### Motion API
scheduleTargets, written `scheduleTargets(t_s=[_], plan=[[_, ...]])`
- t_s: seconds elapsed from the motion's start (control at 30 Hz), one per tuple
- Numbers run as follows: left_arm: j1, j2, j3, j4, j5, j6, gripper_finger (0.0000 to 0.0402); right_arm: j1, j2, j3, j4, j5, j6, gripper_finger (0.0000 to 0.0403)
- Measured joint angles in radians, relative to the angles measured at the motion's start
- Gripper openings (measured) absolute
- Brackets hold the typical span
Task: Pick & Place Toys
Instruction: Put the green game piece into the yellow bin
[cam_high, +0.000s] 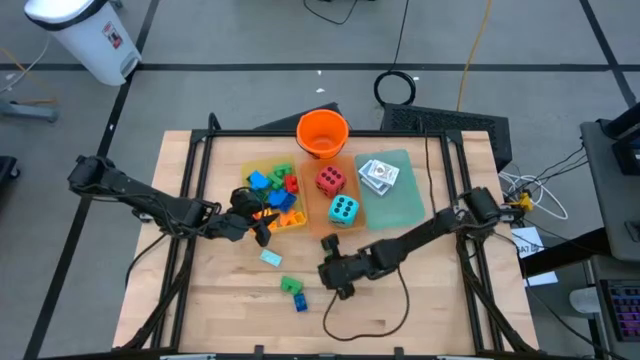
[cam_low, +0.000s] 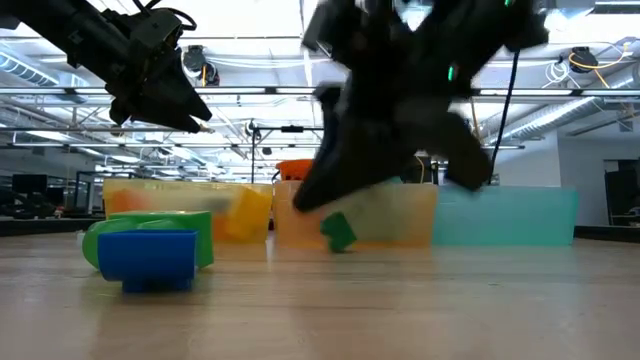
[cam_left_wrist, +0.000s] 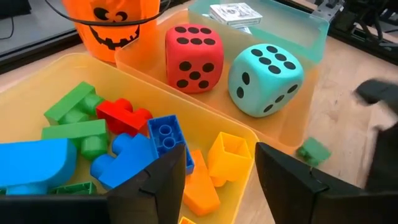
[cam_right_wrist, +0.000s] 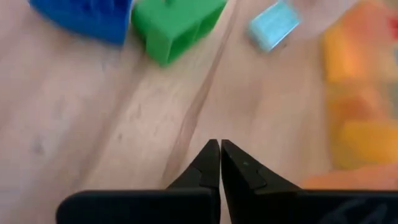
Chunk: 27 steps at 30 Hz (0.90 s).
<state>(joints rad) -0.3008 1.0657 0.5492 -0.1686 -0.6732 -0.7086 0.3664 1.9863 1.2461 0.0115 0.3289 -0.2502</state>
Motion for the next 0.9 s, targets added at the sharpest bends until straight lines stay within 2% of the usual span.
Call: scheduleTargets(t_s=[0.23, 0.33, 0.43, 0.53, 0.8, 0.9], plan=[[0.0, 0.0, 0.0, 0.007, 0.0, 0.001, 0.0191, 0.073, -0.093, 0.002, -0.132, 0.018, 0.138, 0.0], [0.0, 0.0, 0.0, 0.007, 0.0, 0.001, 0.0193, 0.088, -0.132, 0.003, -0.151, 0.079, 0.193, 0.0002], [0.0, 0.0, 0.0, 0.008, 0.0, -0.002, 0.0198, 0.079, -0.156, 0.0, -0.187, 0.115, 0.272, 0.002], [0.0, 0.0, 0.0, 0.008, 0.0, -0.004, 0.0203, 0.064, -0.162, 0.002, -0.194, 0.115, 0.325, 0.0063], [0.0, 0.0, 0.0, 0.009, 0.0, -0.011, 0.0199, 0.03, -0.145, -0.045, -0.213, 0.114, 0.369, 0.0238], [0.0, 0.0, 0.0, 0.009, 0.0, -0.011, 0.0194, 0.023, -0.145, -0.073, -0.212, 0.14, 0.403, 0.0283]])
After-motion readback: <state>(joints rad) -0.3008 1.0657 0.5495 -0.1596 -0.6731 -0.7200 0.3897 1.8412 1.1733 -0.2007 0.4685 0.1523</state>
